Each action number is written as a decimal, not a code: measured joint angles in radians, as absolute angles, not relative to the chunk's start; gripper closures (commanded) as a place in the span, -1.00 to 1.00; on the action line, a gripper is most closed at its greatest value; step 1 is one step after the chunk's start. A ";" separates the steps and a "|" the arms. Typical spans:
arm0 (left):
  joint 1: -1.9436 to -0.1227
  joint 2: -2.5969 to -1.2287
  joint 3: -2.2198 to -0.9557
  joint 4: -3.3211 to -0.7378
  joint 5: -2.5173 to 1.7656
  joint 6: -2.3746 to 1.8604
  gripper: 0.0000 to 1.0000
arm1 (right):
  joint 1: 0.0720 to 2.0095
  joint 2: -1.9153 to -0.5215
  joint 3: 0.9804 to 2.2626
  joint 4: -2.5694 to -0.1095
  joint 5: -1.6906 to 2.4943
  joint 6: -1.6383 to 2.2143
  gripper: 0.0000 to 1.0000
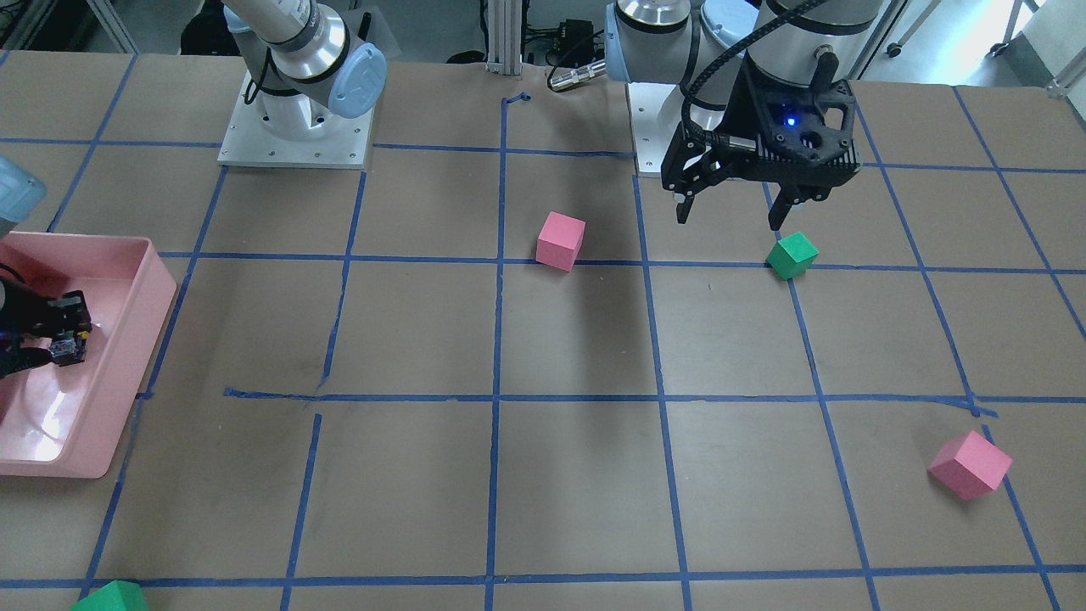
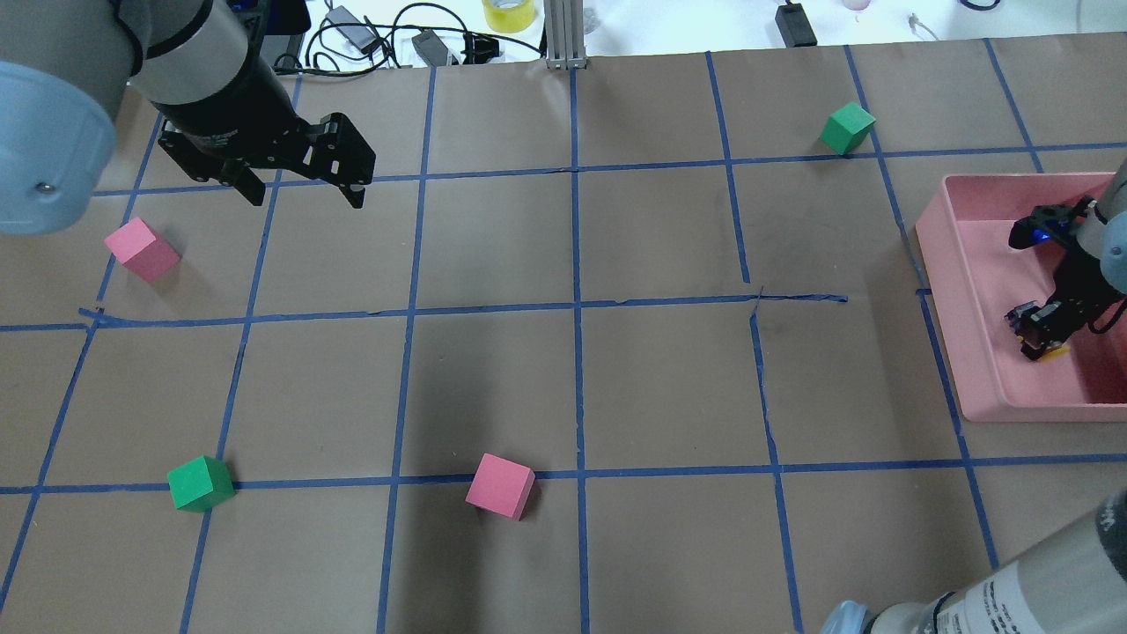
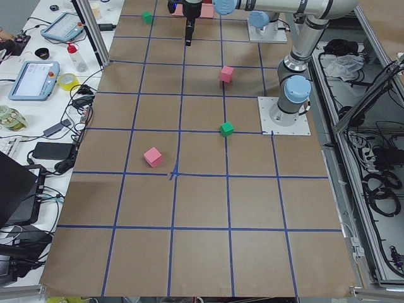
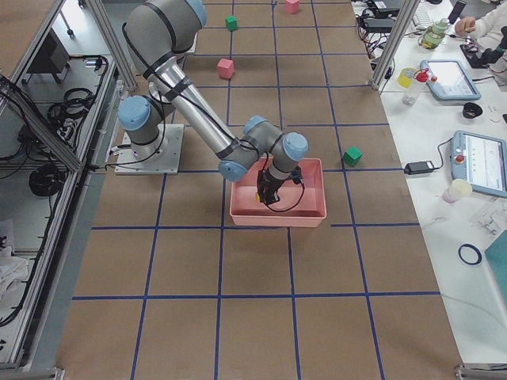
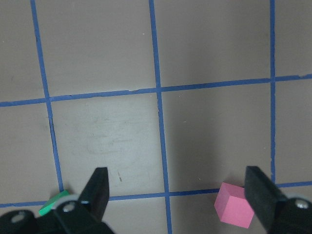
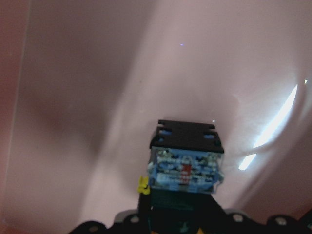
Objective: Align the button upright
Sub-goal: 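Adjust the grip on the switch with the right gripper inside the bin, then lift the switch out of the bin and carry it toward the table center, then lower the switch onto the table and open the right gripper, then raise the right gripper away while the left arm reaches toward the switch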
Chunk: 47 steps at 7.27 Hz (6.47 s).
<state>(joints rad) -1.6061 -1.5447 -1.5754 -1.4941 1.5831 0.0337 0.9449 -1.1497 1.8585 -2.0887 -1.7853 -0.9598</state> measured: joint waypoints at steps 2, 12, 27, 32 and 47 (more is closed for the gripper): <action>-1.606 -1.545 -1.575 -1.494 1.582 0.034 -1.00 | 0.945 -1.159 1.839 -2.084 -1.774 -0.930 1.00; -1.606 -1.545 -1.575 -1.494 1.583 0.034 -1.00 | 1.291 -1.282 1.519 -1.697 -1.664 -0.441 1.00; -1.606 -1.545 -1.575 -1.494 1.582 0.034 -1.00 | 1.881 -0.859 1.332 -1.997 -1.384 0.125 0.42; -1.606 -1.545 -1.575 -1.494 1.582 0.034 -1.00 | 1.881 -0.820 1.334 -2.045 -1.390 0.116 -1.00; -1.645 -1.605 -1.942 -0.719 1.589 0.018 -1.00 | 1.688 -1.432 1.472 -1.708 -1.473 0.058 -1.00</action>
<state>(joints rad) -1.6453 -1.6049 -1.9417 -0.7195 1.5892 0.0180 1.6883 -1.4324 1.4718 -1.7078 -1.4725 0.0577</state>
